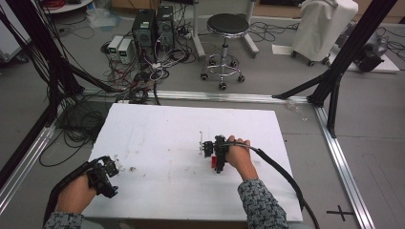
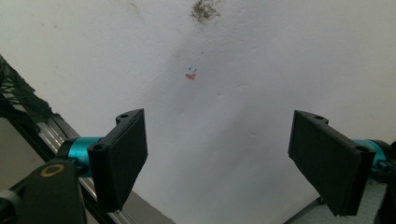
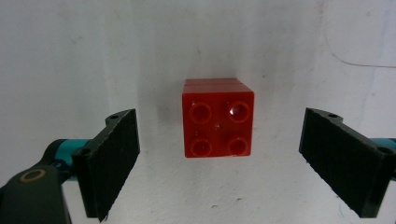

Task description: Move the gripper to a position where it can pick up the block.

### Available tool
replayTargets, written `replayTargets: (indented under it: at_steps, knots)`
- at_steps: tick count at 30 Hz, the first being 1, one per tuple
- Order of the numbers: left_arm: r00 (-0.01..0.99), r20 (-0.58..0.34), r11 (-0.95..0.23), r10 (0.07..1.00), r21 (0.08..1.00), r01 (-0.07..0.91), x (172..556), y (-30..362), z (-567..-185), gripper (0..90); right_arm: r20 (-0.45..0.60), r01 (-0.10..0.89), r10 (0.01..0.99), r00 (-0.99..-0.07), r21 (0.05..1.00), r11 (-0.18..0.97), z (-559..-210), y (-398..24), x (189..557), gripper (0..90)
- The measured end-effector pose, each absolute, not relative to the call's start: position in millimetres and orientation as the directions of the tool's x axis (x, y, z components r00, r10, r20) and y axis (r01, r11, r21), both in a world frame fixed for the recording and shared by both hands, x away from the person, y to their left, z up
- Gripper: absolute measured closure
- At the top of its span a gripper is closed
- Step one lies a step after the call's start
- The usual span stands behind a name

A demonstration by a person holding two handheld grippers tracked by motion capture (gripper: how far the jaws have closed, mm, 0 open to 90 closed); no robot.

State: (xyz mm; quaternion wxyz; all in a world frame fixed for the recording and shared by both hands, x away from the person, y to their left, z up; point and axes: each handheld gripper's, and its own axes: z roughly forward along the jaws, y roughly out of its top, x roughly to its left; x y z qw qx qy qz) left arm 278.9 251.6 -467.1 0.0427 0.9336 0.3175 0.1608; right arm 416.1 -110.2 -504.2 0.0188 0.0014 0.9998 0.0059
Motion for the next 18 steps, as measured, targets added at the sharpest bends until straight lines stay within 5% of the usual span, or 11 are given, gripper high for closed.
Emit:
replayTargets:
  at_steps: [18]
  knots:
    - [0.747,0.277,-0.796,0.605,0.176,0.579,279.3,253.1,-466.9,19.9,-0.028,0.0,0.0,-1.0,0.01,1.0,-514.4,-105.9,416.3,11.6]
